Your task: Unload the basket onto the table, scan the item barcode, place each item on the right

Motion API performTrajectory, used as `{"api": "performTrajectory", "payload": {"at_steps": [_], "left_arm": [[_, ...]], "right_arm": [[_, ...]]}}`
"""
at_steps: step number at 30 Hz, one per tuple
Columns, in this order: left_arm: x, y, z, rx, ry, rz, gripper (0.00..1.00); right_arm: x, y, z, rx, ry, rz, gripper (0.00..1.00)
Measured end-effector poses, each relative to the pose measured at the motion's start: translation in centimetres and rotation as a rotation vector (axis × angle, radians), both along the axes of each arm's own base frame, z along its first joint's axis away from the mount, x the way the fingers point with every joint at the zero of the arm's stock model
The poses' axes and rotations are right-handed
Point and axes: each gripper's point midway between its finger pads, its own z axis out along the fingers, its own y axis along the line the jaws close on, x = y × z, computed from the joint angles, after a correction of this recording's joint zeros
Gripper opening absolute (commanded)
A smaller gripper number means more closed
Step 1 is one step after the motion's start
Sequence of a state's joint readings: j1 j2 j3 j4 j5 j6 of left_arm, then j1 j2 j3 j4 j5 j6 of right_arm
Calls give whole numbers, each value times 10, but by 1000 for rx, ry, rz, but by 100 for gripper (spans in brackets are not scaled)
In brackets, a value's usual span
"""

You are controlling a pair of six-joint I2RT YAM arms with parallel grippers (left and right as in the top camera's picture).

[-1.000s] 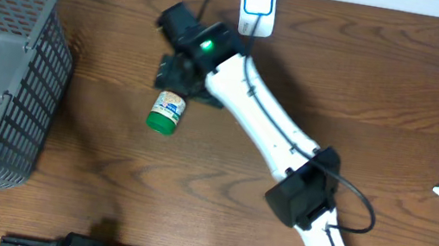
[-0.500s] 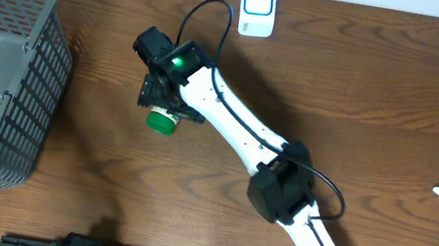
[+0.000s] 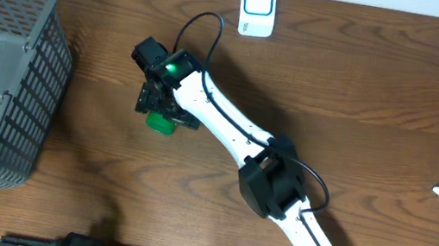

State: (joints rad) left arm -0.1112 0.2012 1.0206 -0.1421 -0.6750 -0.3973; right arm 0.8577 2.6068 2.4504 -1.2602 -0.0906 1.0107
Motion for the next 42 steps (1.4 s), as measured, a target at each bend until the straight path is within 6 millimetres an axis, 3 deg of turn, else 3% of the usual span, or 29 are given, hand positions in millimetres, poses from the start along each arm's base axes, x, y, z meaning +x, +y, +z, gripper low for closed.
{"api": "performTrajectory", "payload": {"at_steps": [5,9,13,20,29,36,42], "left_arm": [[0,0,0,0,1,0,90],[0,0,0,0,2,0,90],[0,0,-1,0,3,0,90],[0,0,-1,0,3,0,90],[0,0,-1,0,3,0,90],[0,0,-1,0,3,0,90],[0,0,-1,0,3,0,90]], "right_arm": [[-1,4,-6,8,8,3,89],[-4,9,-6,17,6,7,69],[-6,10,-6,19,9,9,59],[-8,8,-6,13,19,7,56],[-32,-14,-4,-50,144,42,54],[-47,-14,13,73,291,112,54],[-62,-28,32,145,435,151,55]]}}
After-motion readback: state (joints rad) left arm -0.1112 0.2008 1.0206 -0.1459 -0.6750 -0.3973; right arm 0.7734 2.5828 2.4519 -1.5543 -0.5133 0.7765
